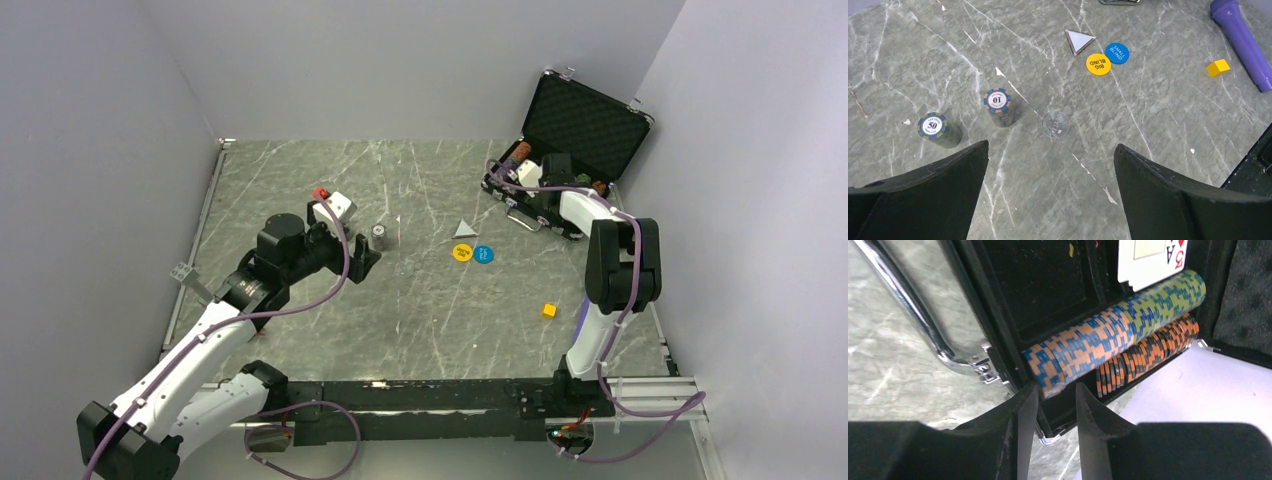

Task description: Pack up texas hold em set

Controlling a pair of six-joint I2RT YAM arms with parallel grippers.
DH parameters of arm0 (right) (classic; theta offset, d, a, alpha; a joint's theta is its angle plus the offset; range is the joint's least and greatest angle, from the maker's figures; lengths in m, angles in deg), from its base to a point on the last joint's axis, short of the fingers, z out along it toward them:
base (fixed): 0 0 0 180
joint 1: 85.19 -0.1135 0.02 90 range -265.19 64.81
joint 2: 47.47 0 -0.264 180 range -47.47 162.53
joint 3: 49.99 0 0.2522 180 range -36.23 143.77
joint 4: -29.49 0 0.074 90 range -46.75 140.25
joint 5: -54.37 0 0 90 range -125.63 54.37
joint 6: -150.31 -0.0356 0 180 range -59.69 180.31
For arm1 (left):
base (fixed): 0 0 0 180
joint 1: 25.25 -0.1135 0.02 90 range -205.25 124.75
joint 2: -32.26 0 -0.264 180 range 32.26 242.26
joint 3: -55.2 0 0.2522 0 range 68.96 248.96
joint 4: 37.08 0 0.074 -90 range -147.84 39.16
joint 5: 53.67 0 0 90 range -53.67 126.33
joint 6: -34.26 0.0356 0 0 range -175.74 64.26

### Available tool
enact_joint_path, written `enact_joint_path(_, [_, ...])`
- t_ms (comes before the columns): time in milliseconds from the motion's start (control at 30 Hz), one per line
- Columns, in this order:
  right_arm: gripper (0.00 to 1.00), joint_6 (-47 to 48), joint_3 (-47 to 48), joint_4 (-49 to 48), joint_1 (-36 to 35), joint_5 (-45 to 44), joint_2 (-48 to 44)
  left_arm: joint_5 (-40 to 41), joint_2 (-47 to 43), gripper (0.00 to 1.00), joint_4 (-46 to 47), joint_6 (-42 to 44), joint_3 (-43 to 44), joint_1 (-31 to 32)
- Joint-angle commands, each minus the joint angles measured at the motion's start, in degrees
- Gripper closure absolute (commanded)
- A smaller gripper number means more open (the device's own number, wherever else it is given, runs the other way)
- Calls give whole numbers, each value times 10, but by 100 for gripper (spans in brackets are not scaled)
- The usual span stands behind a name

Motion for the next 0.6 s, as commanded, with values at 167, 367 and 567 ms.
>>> enact_joint_path(167, [56,2,-6,-24,11,-44,-33,-15,3,1,15,-5,14,-3])
enact_joint_path(367, [55,-25,-2,-21,10,-8,-56,-14,2,1,15,-4,14,-3])
enact_joint_path(567, [55,-50,3,-20,10,36,-90,3,1,1,11,-6,15,-3])
